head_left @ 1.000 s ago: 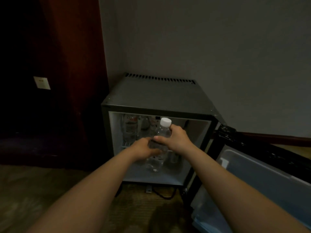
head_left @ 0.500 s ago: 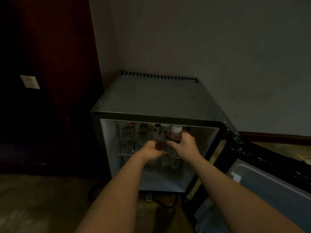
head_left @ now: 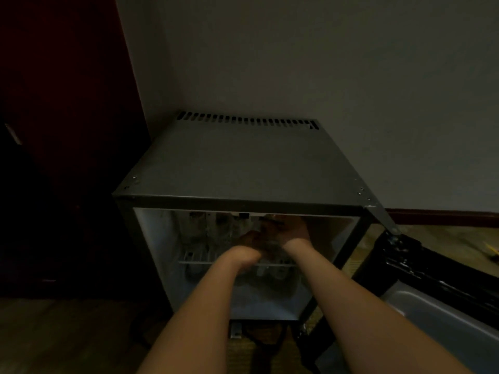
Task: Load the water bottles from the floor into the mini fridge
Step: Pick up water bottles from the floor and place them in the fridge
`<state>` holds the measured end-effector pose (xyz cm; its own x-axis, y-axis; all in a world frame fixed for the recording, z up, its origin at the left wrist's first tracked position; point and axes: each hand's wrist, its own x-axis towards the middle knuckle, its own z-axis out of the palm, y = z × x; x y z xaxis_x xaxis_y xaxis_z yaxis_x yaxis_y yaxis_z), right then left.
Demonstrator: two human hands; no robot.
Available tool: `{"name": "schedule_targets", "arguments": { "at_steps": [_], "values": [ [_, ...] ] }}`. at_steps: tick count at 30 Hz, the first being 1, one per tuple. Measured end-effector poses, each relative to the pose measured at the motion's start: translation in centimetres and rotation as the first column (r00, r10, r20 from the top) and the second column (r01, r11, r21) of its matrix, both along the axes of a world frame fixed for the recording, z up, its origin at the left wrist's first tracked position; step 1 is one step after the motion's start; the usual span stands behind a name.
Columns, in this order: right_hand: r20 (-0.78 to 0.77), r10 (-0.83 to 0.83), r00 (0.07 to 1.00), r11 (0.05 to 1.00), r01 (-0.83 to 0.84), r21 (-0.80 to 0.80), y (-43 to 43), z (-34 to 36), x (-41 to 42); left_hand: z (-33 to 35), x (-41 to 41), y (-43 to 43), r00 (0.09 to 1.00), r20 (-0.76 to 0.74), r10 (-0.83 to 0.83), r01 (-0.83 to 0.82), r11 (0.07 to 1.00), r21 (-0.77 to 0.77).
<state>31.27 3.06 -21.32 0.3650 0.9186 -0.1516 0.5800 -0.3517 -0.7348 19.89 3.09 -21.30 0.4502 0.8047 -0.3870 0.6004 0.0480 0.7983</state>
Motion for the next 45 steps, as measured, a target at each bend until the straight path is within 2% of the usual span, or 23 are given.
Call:
{"name": "schedule_targets", "arguments": {
  "at_steps": [5, 7, 13, 17, 22, 27, 31, 35, 38, 45],
  "values": [
    [-0.055, 0.022, 0.998, 1.000, -0.023, -0.007, 0.5, 0.2, 0.0, 0.0, 0.5, 0.5, 1.000, 0.019, 0.003, -0.002, 1.000, -0.007],
    [-0.073, 0.023, 0.997, 1.000, -0.024, -0.008, 0.5, 0.5, 0.1, 0.1, 0.5, 0.4, 1.000, 0.001, -0.022, 0.022, 0.998, -0.055],
    [0.033, 0.172, 0.985, 0.979, -0.167, -0.118, -1.2, 1.8, -0.3, 0.1, -1.1, -0.1, 0.993, -0.102, -0.065, 0.053, 0.991, -0.119],
    [0.088, 0.105, 0.991, 0.980, -0.089, -0.176, -2.9, 2.3, 0.2, 0.3, -2.6, -1.5, 0.971, -0.211, -0.111, 0.095, 0.992, -0.085],
    [0.149, 0.178, 0.973, 0.959, -0.138, -0.247, -6.5, 2.7, 0.4, 1.3, -4.1, -4.1, 0.931, -0.294, -0.214, 0.199, 0.977, -0.081],
    [0.181, 0.263, 0.948, 0.937, -0.207, -0.281, -10.0, 3.9, 0.1, 3.1, -5.2, -6.8, 0.907, -0.346, -0.239, 0.245, 0.969, -0.028],
    [0.261, 0.194, 0.946, 0.971, -0.146, -0.190, -13.1, 5.1, 0.1, 4.9, -5.5, -9.7, 0.894, -0.366, -0.257, 0.276, 0.961, 0.001],
    [0.213, 0.181, 0.960, 0.977, -0.152, -0.147, -17.3, 7.3, -0.4, 7.3, -5.4, -13.6, 0.902, -0.344, -0.260, 0.303, 0.950, 0.075],
    [0.208, 0.182, 0.961, 0.979, -0.158, -0.126, -20.8, 10.0, -0.4, 9.7, -5.2, -17.0, 0.881, -0.375, -0.289, 0.370, 0.914, 0.165],
    [0.217, 0.199, 0.956, 0.975, -0.170, -0.143, -30.1, 16.2, 1.7, 14.1, -3.0, -24.6, 0.879, -0.341, -0.332, 0.441, 0.837, 0.323]
  ]
}}
